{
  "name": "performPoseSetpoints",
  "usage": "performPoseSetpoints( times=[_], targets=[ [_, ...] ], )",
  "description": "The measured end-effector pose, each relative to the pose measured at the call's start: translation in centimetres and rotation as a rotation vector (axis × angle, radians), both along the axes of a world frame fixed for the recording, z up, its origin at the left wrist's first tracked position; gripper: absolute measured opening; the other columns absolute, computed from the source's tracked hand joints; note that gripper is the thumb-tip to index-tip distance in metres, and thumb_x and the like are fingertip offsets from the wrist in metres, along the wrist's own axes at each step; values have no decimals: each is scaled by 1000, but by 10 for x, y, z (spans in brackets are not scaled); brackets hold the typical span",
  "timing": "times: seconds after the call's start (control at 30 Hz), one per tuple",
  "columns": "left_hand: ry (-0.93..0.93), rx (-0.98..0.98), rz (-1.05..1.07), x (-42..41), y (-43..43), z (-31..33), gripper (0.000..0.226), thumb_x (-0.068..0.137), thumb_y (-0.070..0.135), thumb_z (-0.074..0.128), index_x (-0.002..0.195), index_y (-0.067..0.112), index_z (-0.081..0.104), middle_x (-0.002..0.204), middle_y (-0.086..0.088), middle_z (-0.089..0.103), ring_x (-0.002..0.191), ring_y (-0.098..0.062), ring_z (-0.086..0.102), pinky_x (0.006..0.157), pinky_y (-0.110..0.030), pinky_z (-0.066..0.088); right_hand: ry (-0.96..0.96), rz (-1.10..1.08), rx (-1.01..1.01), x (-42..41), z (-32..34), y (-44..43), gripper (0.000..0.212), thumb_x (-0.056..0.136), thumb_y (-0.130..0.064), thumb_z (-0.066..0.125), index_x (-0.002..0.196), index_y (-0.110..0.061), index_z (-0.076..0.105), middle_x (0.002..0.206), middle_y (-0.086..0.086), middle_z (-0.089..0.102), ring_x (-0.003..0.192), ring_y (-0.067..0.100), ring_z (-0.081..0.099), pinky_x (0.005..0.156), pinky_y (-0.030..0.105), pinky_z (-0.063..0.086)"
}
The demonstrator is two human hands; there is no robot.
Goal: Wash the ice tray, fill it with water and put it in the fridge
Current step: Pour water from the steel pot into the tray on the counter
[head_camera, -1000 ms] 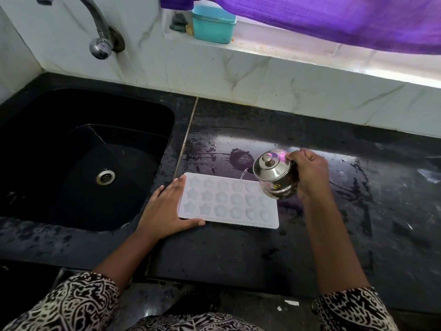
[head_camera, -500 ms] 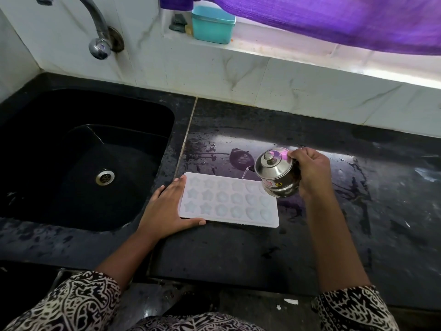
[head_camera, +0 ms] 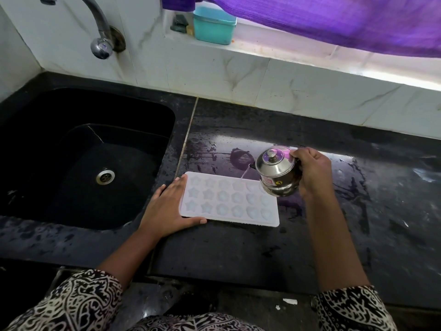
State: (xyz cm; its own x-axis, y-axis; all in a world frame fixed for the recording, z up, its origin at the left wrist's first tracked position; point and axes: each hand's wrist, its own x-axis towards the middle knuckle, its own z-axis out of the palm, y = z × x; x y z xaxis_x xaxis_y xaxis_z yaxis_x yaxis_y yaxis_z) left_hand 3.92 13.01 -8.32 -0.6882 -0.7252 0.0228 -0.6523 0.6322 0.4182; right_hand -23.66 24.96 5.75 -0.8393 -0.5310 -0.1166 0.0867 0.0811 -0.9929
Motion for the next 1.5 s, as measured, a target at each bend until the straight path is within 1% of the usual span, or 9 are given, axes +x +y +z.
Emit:
performPoseSetpoints(
  times=[0.23,0.37,0.5,0.63,0.77,1.03,1.13,1.37,1.5],
  targets=[
    [-2,-6,-1,0,0,0,131,55,101,31,156,20,8,161,7,20,147,-7,16,119,-35,10,2,14,6,1,-1,0,20,81,-6,62,64,-14,54,58,-3,50,47,1,48,46,13,44],
    [-3,-5,-2,0,0,0,131,55,101,31,156,21,7,161,7,20,147,-6,15,119,-34,9,38,13,7,3,-4,0,27,80,-5,62,58,-15,50,49,-8,50,45,1,47,43,13,41],
    [-1,-5,-3,0,-1,0,131,54,101,31,155,22,8,161,8,21,147,-6,16,118,-34,9,56,8,32,1,-8,1,24,79,-8,63,60,-15,51,57,-1,49,53,7,47,45,14,43],
    [1,-7,0,0,0,0,130,54,101,32,155,22,8,161,8,21,147,-5,16,118,-34,10,-47,-15,-31,-2,-8,3,22,80,-6,61,61,-15,54,50,-7,52,50,5,49,48,16,43],
    [5,-6,1,0,0,0,130,54,101,33,155,22,9,160,8,22,147,-5,16,118,-34,10,-133,-54,-114,-6,-7,8,25,81,-1,57,60,-14,55,44,-11,54,42,1,50,43,12,41],
    [2,-10,3,-1,0,0,130,54,101,33,155,22,10,160,7,23,147,-6,18,118,-35,11,-26,-68,-54,-13,-11,17,24,79,-3,60,59,-13,54,48,-6,53,48,6,50,47,14,43],
    [0,-8,4,-1,0,0,130,55,101,32,155,22,9,160,7,23,147,-7,18,118,-36,12,24,-68,-14,-16,-15,19,21,78,-4,62,60,-11,53,48,-5,49,49,8,45,47,16,42],
    [-2,-6,5,0,0,-1,129,55,100,34,155,23,8,160,7,23,147,-6,17,118,-35,12,87,-60,53,-18,-18,21,26,79,-8,64,57,-15,52,45,-10,50,43,0,46,44,13,42],
    [6,-2,3,0,1,1,130,54,101,33,156,23,9,160,8,22,147,-5,15,118,-33,10,94,-64,46,-19,-16,20,28,77,-7,64,55,-16,49,44,-9,46,41,1,42,42,13,39]
  ],
)
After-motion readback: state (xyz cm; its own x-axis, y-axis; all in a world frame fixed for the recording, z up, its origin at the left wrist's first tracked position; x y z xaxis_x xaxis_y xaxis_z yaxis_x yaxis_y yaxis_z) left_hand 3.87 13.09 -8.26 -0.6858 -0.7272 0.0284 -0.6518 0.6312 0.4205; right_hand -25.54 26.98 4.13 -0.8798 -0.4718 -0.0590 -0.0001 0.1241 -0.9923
